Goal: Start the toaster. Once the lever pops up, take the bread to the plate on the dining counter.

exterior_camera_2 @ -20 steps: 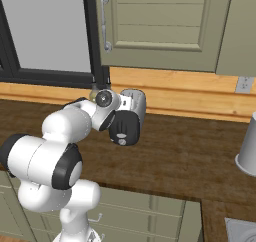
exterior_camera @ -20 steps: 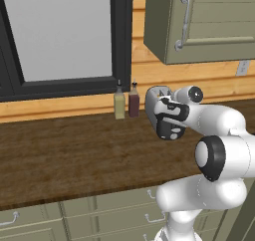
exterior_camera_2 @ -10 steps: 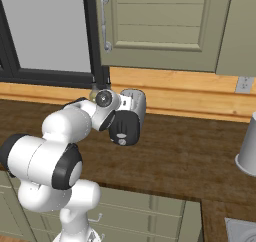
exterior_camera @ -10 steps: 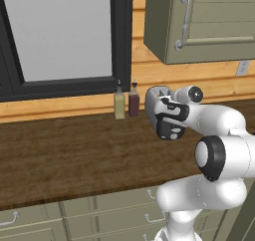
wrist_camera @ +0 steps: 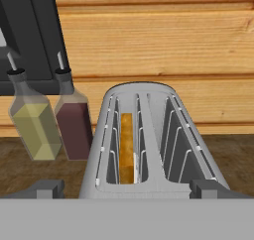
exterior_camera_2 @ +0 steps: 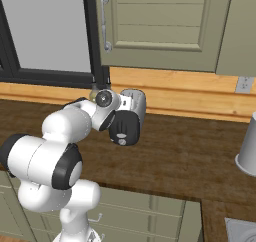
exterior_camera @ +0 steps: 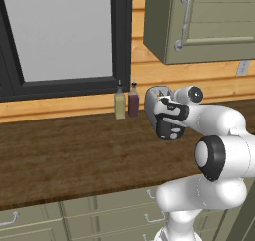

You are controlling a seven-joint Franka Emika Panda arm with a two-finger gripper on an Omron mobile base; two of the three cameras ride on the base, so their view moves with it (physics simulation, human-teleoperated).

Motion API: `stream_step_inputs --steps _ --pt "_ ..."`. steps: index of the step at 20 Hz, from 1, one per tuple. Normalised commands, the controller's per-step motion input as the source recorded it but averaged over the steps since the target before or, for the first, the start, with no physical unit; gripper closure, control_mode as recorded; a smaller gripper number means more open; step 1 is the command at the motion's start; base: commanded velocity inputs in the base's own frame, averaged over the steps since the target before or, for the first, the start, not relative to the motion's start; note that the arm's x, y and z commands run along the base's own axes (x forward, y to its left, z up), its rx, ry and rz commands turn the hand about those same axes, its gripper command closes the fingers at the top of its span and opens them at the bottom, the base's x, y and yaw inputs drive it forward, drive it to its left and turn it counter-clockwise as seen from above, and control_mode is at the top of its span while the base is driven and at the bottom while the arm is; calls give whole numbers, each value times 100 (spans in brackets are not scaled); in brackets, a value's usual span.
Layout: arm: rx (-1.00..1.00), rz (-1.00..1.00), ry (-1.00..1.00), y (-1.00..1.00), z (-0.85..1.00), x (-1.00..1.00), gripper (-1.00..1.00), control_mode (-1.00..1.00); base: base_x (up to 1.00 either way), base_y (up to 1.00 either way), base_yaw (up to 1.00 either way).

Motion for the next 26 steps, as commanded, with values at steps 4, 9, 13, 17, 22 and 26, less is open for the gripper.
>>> stream_step_inputs --steps 4,9,13,17,22,26 --pt "0 0 0 0 0 0 -100 -100 0 0 0" --pt "0 0 0 0 0 0 -100 -100 0 0 0" --pt "0 0 0 0 0 0 -100 -100 0 0 0" --pt "0 0 0 0 0 0 -100 -100 0 0 0" --pt "0 0 0 0 0 0 -100 -100 0 0 0" --pt "0 0 0 0 0 0 -100 -100 0 0 0"
